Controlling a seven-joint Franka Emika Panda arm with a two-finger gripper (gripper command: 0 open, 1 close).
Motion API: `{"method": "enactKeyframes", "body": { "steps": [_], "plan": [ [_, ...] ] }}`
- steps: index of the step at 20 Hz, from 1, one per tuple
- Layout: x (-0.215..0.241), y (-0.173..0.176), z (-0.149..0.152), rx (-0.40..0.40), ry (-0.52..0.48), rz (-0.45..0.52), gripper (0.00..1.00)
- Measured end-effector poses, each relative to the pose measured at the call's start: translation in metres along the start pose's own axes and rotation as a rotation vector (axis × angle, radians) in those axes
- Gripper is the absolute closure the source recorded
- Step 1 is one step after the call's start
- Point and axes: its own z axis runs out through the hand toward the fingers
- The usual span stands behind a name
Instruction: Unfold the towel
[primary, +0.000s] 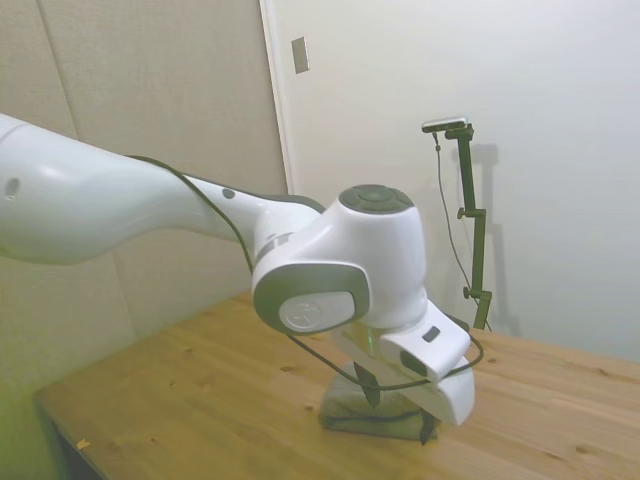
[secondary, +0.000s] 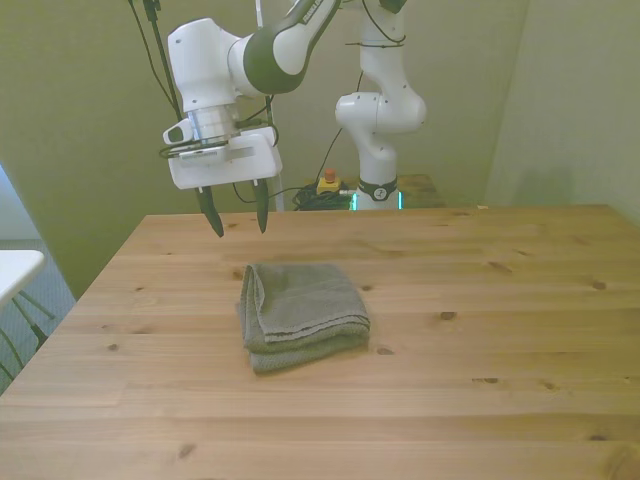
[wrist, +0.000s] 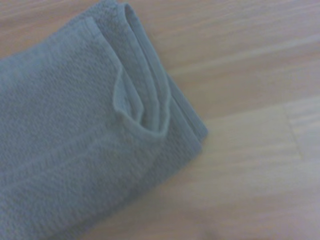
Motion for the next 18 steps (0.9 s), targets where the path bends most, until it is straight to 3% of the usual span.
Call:
{"method": "enactKeyframes", "body": {
  "steps": [2,10,18],
  "plan": [
    [0.01,0.003,0.01,0.076,-0.034,-0.012,0.0],
    [0.027,0.003,0.016,0.237,-0.059,-0.075,0.0],
    [0.027,-0.004,0.048,0.281,-0.094,-0.084,0.0]
  ]
}}
